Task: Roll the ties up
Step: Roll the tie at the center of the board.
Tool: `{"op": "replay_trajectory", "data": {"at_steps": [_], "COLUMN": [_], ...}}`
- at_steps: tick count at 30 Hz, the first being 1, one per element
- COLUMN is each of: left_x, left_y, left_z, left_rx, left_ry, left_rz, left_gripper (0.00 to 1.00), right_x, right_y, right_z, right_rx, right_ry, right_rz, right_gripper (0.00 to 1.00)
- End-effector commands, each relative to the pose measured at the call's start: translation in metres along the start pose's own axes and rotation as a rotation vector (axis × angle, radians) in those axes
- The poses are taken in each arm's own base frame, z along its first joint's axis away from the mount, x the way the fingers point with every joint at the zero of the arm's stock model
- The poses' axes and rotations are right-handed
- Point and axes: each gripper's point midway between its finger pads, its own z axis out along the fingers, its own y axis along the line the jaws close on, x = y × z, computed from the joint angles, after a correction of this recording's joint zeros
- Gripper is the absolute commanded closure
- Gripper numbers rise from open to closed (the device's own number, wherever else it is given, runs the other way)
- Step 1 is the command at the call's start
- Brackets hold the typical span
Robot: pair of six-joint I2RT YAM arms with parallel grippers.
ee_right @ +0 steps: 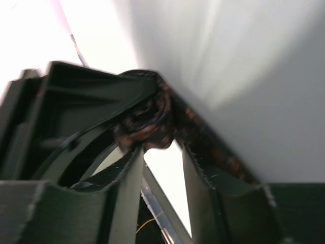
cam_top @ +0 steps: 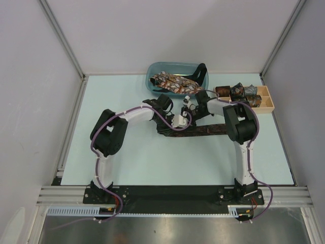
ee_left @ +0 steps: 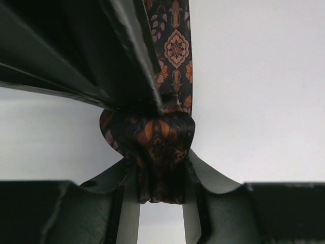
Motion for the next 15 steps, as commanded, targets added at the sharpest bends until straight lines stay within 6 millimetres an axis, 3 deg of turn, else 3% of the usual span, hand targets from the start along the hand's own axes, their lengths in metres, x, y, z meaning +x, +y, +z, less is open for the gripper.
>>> {"op": "replay_trajectory", "data": {"at_steps": [1, 5, 11, 13, 14, 15], "left_x": [0.025, 0.022, 0.022, 0.021, 0.020, 0.020], "left_y": [-0.018, -0.017, -0.015, -0.015, -0.015, -0.016], "left_z": [-0.006, -0.004, -0.003, -0.005, -0.005, -0.006], "left_rx": [0.056, 0.055, 0.057, 0.058, 0.062, 0.063], "left_ry": [0.106, 0.099, 0.092, 0.084, 0.075, 0.071], "left_rz": [-0.008, -0.019, -0.027, -0.032, -0.033, -0.037], "left_gripper": [0.69, 0.69, 0.68, 0.67, 0.66, 0.64], "right_x": [-0.001, 0.005, 0.001, -0.001, -0.003, -0.003], "right_y": [0.038, 0.046, 0.036, 0.028, 0.024, 0.020], "right_z": [-0.028, -0.014, 0.002, 0.007, 0.008, 0.007], "right_rx": [-0.052, -0.054, -0.040, -0.025, -0.008, -0.001], "right_ry": [-0.030, -0.007, -0.001, 0.001, -0.006, -0.008], "right_rz": [-0.086, -0.102, -0.098, -0.095, -0.090, -0.083], "right_gripper": [0.57, 0.55, 0.55, 0.61, 0.74, 0.80]}}
